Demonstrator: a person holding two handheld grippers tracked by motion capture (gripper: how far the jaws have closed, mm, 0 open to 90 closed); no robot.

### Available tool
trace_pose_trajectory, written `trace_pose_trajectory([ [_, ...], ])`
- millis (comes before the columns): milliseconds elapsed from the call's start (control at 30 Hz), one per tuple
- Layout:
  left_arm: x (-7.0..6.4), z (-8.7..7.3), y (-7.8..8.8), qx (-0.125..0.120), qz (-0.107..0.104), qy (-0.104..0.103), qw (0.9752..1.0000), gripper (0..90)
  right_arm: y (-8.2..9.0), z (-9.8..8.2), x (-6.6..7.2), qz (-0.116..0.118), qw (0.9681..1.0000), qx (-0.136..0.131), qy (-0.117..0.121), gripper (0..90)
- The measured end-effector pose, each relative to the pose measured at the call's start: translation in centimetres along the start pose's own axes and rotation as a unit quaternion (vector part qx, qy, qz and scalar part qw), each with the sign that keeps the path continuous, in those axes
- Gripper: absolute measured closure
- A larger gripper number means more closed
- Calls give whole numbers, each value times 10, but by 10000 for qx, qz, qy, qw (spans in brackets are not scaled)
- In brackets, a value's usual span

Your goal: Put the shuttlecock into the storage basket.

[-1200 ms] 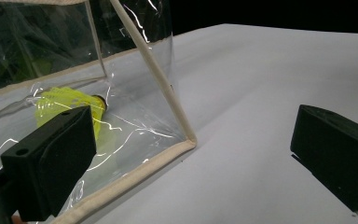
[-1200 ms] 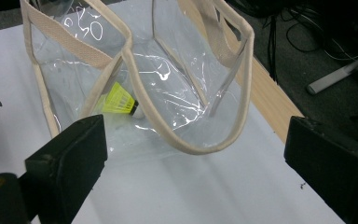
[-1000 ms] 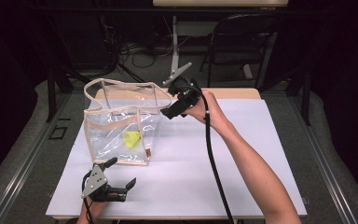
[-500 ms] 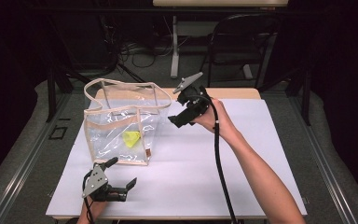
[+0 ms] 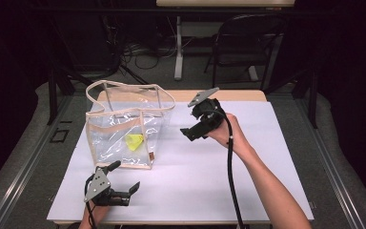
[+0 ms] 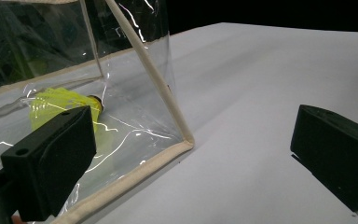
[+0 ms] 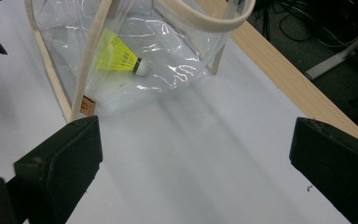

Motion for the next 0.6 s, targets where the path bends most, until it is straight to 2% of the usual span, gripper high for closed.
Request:
trace_pose_trajectory([
  [600,-1,0,-1,18,-29,-20,10000,1,8,-41,9,-16,9996,-104,-255,22],
])
Point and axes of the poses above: each handheld gripper's, and its own axes: y roughly backward along the jaws, z roughly out of its top, x roughly to its left, the point moved 3 cm from there along -y, roughly forward along the jaws, and after that the axes turned 6 degrees about -z, right-handed, at the moved point
